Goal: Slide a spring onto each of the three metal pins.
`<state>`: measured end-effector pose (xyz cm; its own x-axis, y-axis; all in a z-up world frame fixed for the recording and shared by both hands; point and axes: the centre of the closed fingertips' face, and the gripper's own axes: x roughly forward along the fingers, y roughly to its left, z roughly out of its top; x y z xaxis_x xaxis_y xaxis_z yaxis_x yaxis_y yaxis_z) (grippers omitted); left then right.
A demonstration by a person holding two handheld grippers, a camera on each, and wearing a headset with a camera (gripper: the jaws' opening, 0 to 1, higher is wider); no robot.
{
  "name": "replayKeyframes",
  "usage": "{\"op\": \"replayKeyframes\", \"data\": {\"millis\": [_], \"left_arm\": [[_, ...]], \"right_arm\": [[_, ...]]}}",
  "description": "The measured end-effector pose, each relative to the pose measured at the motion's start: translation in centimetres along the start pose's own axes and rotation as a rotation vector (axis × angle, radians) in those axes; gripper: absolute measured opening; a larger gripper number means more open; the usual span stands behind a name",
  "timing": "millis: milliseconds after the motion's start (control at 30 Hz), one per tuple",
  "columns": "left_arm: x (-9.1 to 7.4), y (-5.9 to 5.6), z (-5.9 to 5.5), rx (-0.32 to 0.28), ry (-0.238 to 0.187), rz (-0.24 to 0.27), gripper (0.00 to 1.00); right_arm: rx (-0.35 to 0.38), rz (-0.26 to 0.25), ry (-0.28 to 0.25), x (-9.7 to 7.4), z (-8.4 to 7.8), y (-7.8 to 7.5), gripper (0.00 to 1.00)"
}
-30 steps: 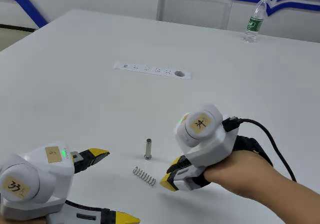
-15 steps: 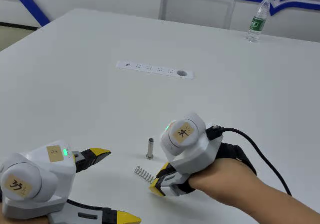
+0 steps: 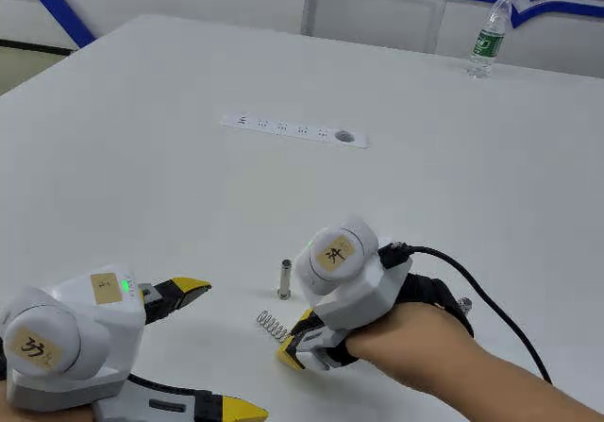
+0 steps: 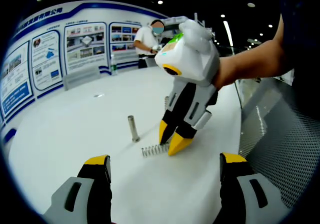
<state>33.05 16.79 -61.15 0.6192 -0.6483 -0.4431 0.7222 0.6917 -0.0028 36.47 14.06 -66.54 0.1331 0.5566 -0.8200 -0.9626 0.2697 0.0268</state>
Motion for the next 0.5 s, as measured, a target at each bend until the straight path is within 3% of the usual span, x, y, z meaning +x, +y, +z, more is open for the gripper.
{"op": "replayKeyframes", "data": {"millis": [500], "left_arm": [[0.0, 0.0, 0.0, -0.002, 0.001, -0.002, 0.91]], "right_arm": [[0.008, -0.022, -0.002, -0.4, -0.1, -1.1, 0.17]]}}
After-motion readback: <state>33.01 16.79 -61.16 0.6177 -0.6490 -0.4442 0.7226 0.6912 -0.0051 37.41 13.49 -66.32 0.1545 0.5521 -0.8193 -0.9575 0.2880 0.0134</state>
